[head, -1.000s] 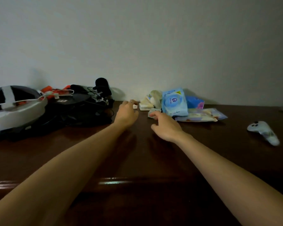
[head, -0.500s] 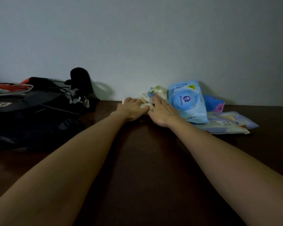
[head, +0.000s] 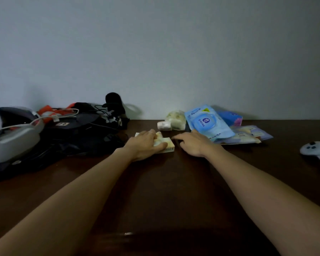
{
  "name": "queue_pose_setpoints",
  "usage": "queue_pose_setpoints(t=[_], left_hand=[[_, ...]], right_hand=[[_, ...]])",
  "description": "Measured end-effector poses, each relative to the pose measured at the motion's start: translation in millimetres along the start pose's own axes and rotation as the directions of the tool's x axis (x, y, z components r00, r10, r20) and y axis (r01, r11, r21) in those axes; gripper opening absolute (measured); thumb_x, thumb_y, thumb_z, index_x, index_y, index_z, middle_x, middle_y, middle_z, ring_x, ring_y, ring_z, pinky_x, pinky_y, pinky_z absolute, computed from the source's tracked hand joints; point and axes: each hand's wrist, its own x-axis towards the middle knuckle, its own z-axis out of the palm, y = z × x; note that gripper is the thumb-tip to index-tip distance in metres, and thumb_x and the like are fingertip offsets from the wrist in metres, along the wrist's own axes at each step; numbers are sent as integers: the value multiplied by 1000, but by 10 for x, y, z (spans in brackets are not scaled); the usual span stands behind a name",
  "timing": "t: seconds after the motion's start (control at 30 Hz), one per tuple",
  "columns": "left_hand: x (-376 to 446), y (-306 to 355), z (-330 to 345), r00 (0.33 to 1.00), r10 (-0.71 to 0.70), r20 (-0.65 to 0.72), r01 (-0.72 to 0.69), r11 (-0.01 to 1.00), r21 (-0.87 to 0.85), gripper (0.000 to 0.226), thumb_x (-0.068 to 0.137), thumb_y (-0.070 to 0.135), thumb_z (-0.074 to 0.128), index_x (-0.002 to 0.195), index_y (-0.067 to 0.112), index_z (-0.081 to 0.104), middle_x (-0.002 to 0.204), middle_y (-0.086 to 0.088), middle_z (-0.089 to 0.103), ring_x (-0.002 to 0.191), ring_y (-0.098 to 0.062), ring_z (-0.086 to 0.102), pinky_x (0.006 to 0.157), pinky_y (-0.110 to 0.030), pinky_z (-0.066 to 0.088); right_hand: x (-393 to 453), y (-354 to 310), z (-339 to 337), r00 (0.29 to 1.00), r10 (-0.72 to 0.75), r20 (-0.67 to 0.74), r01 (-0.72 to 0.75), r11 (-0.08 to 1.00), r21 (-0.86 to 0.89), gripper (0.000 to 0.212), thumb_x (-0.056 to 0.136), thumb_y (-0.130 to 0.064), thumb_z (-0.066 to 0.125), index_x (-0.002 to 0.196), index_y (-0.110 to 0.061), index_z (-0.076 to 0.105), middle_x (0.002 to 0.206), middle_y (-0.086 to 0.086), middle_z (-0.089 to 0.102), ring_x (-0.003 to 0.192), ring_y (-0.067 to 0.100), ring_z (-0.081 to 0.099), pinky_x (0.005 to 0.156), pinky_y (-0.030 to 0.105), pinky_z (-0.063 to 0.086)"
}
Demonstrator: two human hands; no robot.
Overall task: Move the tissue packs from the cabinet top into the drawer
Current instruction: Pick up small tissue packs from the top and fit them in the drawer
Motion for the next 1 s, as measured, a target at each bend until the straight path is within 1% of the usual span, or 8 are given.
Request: queue_pose_setpoints(t=[0.13,0.2,0.27,0.33,0.5,0.63,0.77,1.0], left_hand=[[-736,112,-132,1000,23,7,-23,998,63,73,75,85,31,125,34,42,129,-2,51,118,-25,48,87,-48,43],[-995,179,-187,998,43,43,-49,989,140,79,78,84,25,147,46,28,134,-6,43,126,-30,41,96,-54,42],[-1200,223,-200,998,38,53,-46,987,155,82,77,85,18,148,49,34,132,-5,38,126,-29,38,99,-54,41],[-1343,231,-199,999,33,23,-36,992,119,90,73,87,16,142,39,49,133,-2,37,129,-26,36,101,-53,39],[-1402,134,-103,997,73,33,-76,991,109,108,62,104,17,145,40,42,163,2,18,150,-23,15,112,-61,25],[-1296,36,-68,996,94,-11,-92,992,83,107,67,101,17,150,37,37,159,5,32,146,-18,25,113,-57,25],[-1265,24,-85,997,63,-51,-57,991,123,105,69,97,20,149,32,43,148,1,41,135,-21,39,108,-51,33],[-1617,167,-202,988,-17,-153,39,989,144,86,70,94,29,128,34,53,119,-1,45,113,-23,51,77,-40,43]], right_hand=[[-421,-131,-51,990,42,-134,-22,989,149,47,93,-30,48,139,-38,44,132,3,61,116,26,59,92,44,50],[-504,-243,-118,980,70,-187,-36,983,182,51,93,-31,46,143,-38,39,135,5,57,119,30,57,90,44,49],[-475,-374,-187,976,73,-207,-38,985,166,54,95,-30,43,148,-41,36,145,8,49,128,33,51,93,45,44],[-376,-509,-243,987,45,-153,-24,990,142,56,99,-30,40,153,-39,33,158,7,39,139,33,42,106,45,39],[29,-690,-55,988,102,112,-101,995,-19,64,101,-34,33,161,-36,10,171,1,2,154,35,13,121,54,19],[189,-700,66,980,162,117,-158,987,-39,64,97,-43,30,159,-36,16,169,6,12,153,36,13,120,52,13],[33,-644,65,993,107,41,-109,994,28,62,95,-52,40,154,-33,34,164,2,28,148,34,27,114,52,25],[-817,-580,21,993,13,-120,6,989,151,51,85,-60,67,124,-29,58,134,2,48,127,24,47,105,42,42]])
